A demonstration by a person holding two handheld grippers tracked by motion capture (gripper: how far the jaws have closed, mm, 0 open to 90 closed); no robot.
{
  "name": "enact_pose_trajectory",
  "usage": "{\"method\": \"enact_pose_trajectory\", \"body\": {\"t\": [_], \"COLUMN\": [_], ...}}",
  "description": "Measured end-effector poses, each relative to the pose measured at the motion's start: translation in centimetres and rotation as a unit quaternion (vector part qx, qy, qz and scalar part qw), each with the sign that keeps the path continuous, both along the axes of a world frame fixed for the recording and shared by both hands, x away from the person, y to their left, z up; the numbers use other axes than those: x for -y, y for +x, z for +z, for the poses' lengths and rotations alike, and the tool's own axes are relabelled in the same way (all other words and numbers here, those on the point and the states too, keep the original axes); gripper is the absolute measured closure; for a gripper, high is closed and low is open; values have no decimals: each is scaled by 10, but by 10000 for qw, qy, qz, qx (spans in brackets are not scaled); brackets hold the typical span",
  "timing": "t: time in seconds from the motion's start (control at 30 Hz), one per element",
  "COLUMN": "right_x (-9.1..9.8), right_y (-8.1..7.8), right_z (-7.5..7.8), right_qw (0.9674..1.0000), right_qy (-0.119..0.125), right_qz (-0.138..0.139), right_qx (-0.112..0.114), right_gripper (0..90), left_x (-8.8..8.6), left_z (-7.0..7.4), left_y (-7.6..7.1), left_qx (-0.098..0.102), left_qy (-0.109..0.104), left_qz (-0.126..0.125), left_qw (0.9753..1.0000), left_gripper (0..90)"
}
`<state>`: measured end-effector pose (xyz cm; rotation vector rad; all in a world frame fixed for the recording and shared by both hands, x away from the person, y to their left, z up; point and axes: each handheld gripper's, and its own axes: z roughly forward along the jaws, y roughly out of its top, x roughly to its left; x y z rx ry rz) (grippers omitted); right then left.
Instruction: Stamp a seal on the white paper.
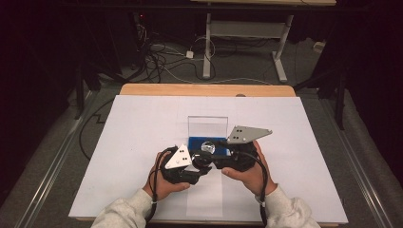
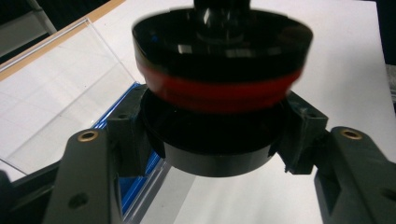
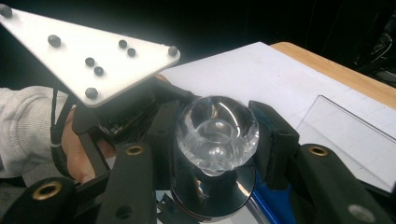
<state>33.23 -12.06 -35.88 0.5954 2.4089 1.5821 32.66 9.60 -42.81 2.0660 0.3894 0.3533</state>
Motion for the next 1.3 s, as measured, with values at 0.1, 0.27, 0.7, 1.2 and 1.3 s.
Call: {"method": "enact_pose_trajectory", "body": {"t": [0.1,0.27,0.7,1.2,1.3], "right_x": [-1,-3,-4,-6,-5], "right_y": [0,1,1,-1,0], "right_z": [-2,-4,-5,-6,-5], "right_qw": [10000,10000,10000,9999,9999], "right_qy": [-27,-46,21,-40,-54], "right_qz": [0,33,58,91,114], "right_qx": [-19,-30,-45,15,2], "right_gripper": [566,566,566,567,567], "left_x": [0,0,-2,-3,-3], "left_z": [1,1,3,6,5], "left_y": [0,-1,-2,-4,-4], "left_qx": [6,12,84,178,158], "left_qy": [-33,-55,-60,145,117], "left_qz": [4,-7,18,55,33], "left_qw": [10000,10000,9999,9997,9998], "left_gripper": [365,365,365,366,367]}}
